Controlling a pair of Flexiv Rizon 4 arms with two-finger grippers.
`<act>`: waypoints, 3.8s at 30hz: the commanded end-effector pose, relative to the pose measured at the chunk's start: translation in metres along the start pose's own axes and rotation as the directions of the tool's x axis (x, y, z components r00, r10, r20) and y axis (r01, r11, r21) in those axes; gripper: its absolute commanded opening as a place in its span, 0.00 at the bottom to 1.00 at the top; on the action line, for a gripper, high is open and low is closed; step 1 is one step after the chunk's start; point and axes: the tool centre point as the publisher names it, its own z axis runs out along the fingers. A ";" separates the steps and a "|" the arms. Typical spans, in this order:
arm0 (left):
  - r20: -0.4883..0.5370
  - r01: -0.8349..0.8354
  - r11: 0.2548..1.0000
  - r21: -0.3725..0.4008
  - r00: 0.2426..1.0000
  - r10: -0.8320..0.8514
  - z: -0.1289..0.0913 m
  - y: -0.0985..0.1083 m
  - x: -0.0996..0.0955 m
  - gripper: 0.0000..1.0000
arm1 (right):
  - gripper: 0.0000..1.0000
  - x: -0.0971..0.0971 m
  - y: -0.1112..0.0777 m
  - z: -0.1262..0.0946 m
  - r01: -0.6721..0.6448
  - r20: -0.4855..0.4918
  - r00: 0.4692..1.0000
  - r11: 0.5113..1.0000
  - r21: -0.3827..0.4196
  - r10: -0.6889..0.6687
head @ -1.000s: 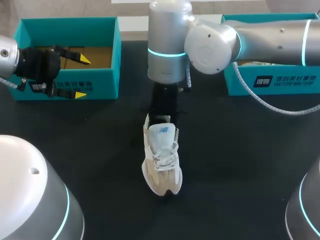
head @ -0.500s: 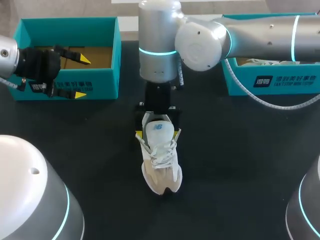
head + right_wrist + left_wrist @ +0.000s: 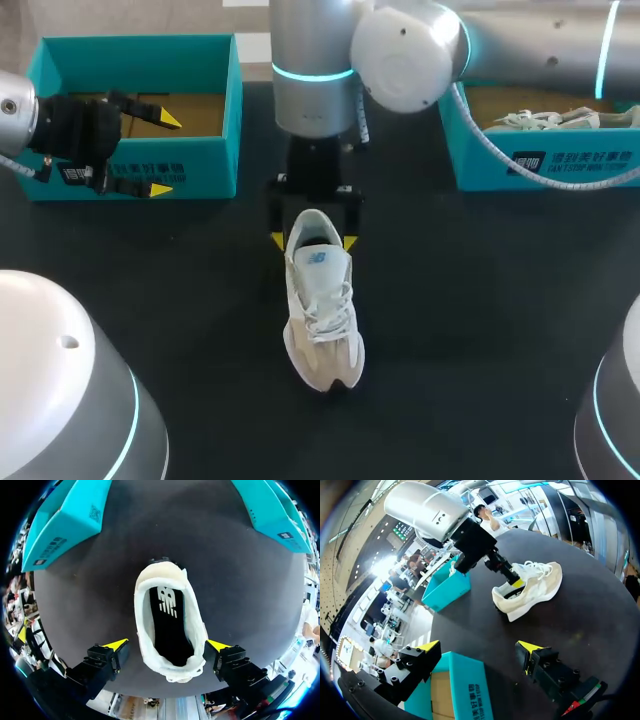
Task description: Take the shoe out of the shoebox, open the shoe tongue, remove and reinsert the insole, then place the shoe into the shoebox
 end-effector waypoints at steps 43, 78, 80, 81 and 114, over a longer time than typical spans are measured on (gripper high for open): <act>-0.003 -0.001 1.000 -0.003 1.000 0.001 0.000 0.000 0.000 1.00 | 0.45 -0.013 -0.015 0.004 0.070 -0.003 0.998 0.997 0.014 -0.070; -0.003 -0.001 1.000 -0.003 1.000 0.001 0.000 0.000 0.000 1.00 | 1.00 -0.006 -0.015 -0.021 0.599 0.186 0.799 0.784 -0.161 -0.572; -0.003 -0.001 1.000 -0.003 1.000 0.001 0.000 0.000 0.000 1.00 | 1.00 -0.003 -0.002 -0.029 0.742 0.302 0.664 0.655 -0.147 -0.684; -0.003 -0.001 1.000 -0.003 1.000 0.001 0.000 0.000 0.000 1.00 | 1.00 -0.003 0.005 -0.032 0.799 0.334 0.596 0.583 -0.150 -0.730; -0.003 -0.001 1.000 -0.003 1.000 0.001 0.000 0.000 0.000 1.00 | 1.00 0.004 0.073 -0.017 0.918 0.440 -0.396 -0.336 0.210 -0.806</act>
